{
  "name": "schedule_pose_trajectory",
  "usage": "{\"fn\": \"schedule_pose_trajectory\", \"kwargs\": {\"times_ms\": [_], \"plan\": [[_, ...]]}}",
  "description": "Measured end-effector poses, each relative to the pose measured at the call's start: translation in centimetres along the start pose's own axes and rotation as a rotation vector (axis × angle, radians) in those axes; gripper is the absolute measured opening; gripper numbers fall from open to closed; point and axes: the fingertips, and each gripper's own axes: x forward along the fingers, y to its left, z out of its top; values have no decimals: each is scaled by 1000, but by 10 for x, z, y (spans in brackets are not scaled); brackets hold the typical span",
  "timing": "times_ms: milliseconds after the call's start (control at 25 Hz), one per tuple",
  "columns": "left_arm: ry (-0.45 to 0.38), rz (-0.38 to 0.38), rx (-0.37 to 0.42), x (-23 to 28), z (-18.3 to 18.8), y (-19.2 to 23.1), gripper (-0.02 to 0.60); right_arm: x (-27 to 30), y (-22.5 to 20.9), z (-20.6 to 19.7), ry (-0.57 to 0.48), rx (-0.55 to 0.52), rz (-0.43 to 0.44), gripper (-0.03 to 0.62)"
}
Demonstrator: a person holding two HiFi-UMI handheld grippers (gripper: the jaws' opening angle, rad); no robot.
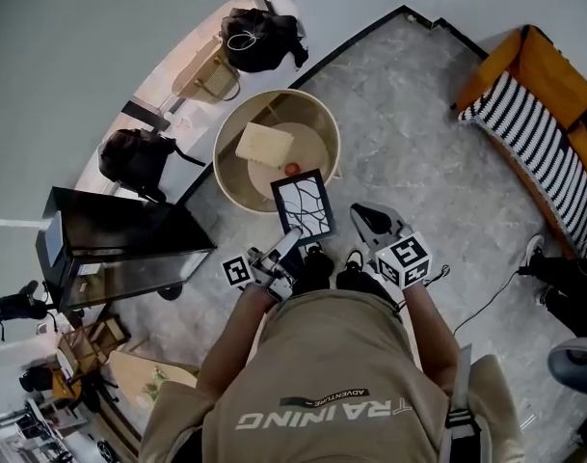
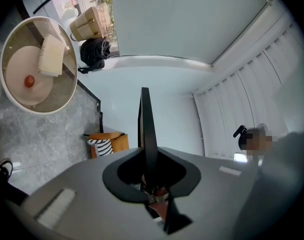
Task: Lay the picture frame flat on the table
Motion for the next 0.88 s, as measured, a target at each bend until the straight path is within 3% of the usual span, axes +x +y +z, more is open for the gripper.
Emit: {"fn": "schedule_pose_trajectory", "kwargs": {"times_ms": [280, 680, 880], "plan": [[4, -29, -42, 17, 29, 10, 52, 21, -15, 14, 8, -2, -30, 11], [3, -66, -33, 43, 113, 32, 52, 91, -48, 55, 41, -72, -45, 11], [22, -58, -73, 50, 150, 45, 52, 134, -58, 67, 62, -71, -80, 11]]}}
